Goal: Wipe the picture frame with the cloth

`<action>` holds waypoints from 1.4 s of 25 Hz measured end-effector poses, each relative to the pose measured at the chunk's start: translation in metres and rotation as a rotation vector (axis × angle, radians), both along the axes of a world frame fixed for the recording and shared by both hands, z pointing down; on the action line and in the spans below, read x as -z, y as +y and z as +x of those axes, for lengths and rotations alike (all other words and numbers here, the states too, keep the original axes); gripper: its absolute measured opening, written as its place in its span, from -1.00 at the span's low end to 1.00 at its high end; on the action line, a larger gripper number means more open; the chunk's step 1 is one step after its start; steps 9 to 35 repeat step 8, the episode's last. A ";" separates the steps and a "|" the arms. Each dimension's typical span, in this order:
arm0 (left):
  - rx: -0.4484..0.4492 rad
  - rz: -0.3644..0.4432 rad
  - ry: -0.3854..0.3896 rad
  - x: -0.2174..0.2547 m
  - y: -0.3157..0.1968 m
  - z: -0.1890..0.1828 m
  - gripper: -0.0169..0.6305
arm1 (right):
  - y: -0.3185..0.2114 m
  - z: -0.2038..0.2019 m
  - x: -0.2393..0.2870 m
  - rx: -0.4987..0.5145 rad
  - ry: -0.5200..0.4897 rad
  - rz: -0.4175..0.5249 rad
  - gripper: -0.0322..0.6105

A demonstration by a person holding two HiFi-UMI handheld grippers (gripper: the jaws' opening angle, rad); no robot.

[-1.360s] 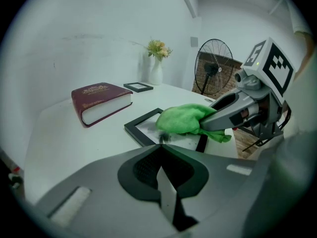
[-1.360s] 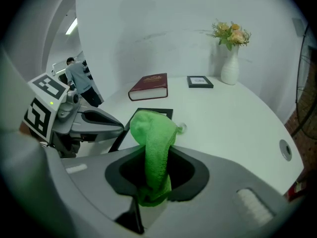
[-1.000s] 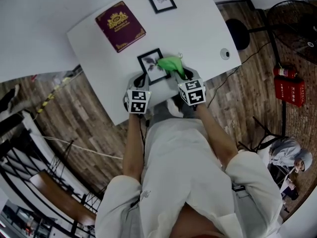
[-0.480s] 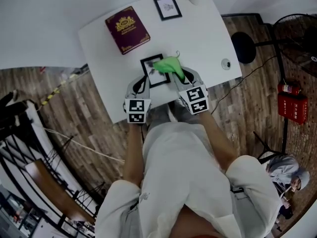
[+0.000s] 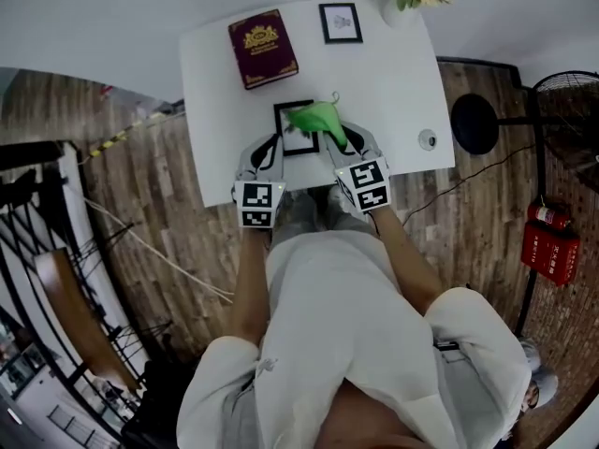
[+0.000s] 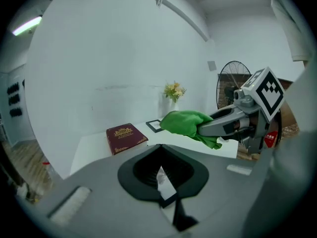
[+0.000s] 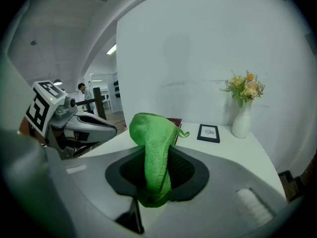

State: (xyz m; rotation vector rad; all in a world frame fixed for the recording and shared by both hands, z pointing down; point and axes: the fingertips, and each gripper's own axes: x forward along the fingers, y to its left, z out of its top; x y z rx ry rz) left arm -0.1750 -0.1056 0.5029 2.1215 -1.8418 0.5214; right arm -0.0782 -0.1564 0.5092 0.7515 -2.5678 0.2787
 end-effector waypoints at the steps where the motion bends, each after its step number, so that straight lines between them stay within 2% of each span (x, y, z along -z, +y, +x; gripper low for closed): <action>1: 0.000 0.006 -0.003 0.003 0.000 0.001 -0.89 | 0.000 -0.001 0.002 0.004 -0.001 0.004 -0.62; 8: -0.006 0.056 0.016 0.014 0.011 -0.011 -0.89 | 0.007 -0.021 0.017 0.005 0.007 0.050 -0.62; 35: -0.006 0.056 0.016 0.014 0.011 -0.011 -0.89 | 0.007 -0.021 0.017 0.005 0.007 0.050 -0.62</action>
